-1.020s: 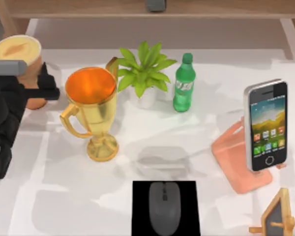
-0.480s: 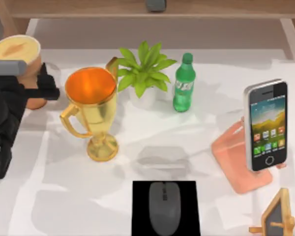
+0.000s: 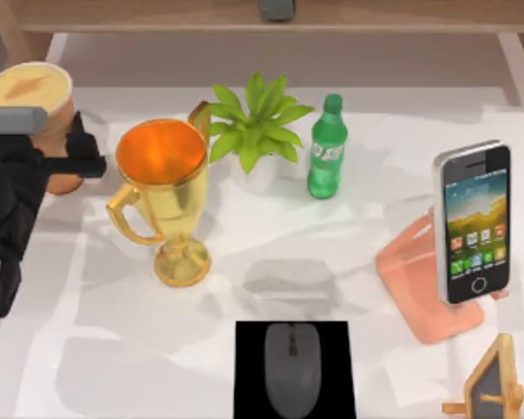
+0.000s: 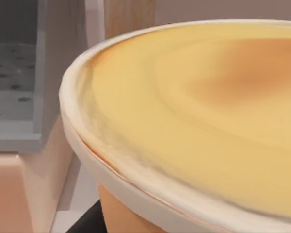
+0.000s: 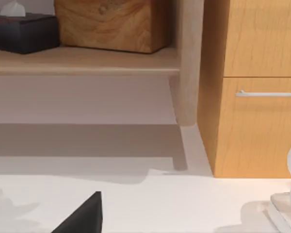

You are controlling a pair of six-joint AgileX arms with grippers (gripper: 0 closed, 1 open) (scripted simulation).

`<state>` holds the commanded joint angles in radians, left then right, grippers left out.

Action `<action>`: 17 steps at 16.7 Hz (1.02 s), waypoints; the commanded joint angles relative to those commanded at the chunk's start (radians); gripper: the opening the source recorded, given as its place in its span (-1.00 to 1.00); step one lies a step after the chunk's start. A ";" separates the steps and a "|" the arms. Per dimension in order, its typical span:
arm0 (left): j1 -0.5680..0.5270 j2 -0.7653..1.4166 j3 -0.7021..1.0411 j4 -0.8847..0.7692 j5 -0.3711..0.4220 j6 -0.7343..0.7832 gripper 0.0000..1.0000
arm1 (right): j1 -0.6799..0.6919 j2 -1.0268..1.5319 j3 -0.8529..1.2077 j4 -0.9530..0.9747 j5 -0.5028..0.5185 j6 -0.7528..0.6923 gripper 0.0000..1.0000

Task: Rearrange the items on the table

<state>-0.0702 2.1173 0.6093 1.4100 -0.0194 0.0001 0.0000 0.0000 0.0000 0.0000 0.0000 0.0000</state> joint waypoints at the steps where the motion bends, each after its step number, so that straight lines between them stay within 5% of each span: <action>1: 0.000 -0.003 0.000 -0.003 0.000 0.000 -1.00 | 0.000 0.000 0.000 0.000 0.000 0.000 1.00; 17: -0.087 -0.189 0.093 -0.093 0.034 -0.043 -1.00 | 0.000 0.000 0.000 0.000 0.000 0.000 1.00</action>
<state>-0.1576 1.9285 0.7026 1.3171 0.0142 -0.0426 0.0000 0.0000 0.0000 0.0000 0.0000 0.0000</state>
